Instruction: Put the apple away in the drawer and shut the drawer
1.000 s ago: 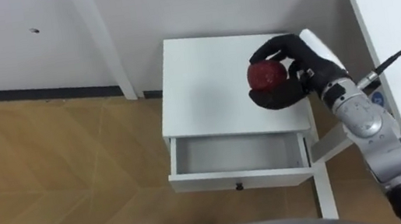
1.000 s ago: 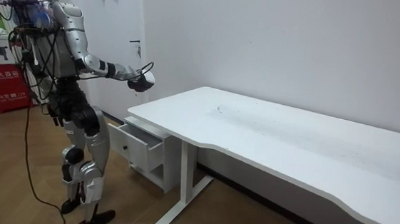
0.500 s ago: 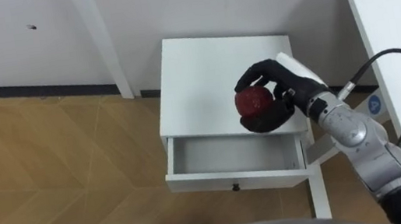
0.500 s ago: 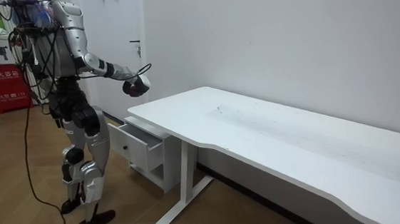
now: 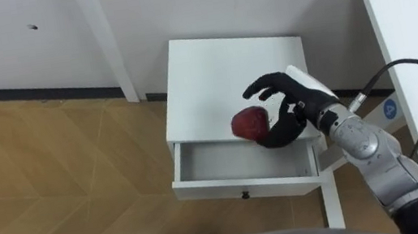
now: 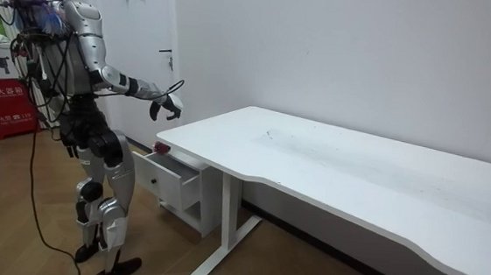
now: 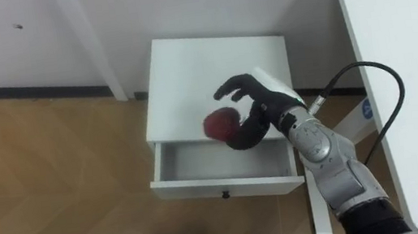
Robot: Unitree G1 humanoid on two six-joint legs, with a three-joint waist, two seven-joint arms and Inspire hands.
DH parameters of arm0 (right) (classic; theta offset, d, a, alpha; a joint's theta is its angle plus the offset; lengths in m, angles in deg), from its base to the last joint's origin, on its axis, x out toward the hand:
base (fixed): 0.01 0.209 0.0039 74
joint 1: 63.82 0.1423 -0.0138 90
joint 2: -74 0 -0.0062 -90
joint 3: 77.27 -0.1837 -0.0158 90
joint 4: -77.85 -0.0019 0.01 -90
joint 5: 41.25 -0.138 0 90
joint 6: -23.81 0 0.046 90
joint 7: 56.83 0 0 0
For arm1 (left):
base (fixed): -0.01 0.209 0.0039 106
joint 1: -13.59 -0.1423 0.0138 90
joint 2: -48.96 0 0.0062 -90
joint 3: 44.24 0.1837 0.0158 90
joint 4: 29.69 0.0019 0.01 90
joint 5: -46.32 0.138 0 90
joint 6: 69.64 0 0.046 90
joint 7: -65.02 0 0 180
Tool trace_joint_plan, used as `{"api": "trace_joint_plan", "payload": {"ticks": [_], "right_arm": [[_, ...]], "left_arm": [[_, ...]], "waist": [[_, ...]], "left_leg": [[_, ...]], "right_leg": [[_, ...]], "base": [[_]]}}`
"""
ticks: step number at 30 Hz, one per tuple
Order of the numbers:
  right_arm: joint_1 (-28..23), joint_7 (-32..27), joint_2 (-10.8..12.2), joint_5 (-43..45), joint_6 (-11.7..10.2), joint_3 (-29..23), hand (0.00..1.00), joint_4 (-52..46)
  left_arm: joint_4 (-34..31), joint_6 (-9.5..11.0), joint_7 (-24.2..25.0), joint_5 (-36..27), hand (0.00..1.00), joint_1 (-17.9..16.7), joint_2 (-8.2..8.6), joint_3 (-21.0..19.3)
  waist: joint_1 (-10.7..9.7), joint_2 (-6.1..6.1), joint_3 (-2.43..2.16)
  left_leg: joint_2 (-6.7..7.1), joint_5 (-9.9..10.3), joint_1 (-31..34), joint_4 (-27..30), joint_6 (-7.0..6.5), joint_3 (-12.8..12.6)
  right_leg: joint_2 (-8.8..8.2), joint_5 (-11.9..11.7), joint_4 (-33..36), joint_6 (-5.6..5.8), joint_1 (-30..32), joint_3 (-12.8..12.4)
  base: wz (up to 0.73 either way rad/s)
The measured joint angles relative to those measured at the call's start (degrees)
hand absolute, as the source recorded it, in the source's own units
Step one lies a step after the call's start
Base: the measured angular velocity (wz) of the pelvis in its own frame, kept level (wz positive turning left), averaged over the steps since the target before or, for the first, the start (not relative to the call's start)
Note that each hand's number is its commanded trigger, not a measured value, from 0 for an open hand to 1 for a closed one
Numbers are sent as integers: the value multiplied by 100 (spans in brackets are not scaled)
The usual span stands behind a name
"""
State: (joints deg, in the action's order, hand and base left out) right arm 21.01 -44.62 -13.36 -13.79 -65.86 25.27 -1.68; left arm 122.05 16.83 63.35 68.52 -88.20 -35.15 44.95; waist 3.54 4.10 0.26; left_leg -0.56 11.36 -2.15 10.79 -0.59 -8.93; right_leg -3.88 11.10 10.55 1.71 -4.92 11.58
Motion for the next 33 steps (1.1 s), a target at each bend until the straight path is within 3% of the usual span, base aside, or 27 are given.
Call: {"api": "trace_joint_plan", "payload": {"ticks": [25,31,33], "right_arm": [[-53,52,16,-1,47,-20,0,92],[-288,-38,40,5,3,-287,0,687],[-275,-265,55,-24,-10,-534,0,1554]], "left_arm": [[-142,-14,-33,-1,0,-17,36,-4],[-157,-8,-136,-7,0,-146,69,-113],[-85,-18,-124,-6,0,-102,75,-129]], "waist": [[-16,-37,-1],[-40,-80,-30],[-83,-150,-18]], "left_leg": [[1,0,-1,5,0,0],[8,33,11,125,-37,-1],[-2,167,118,414,-94,-8]], "right_leg": [[-4,0,6,0,8,-8],[-29,1,43,1,-36,2],[-104,57,304,68,20,99]], "base": [[0],[4],[14]]}}
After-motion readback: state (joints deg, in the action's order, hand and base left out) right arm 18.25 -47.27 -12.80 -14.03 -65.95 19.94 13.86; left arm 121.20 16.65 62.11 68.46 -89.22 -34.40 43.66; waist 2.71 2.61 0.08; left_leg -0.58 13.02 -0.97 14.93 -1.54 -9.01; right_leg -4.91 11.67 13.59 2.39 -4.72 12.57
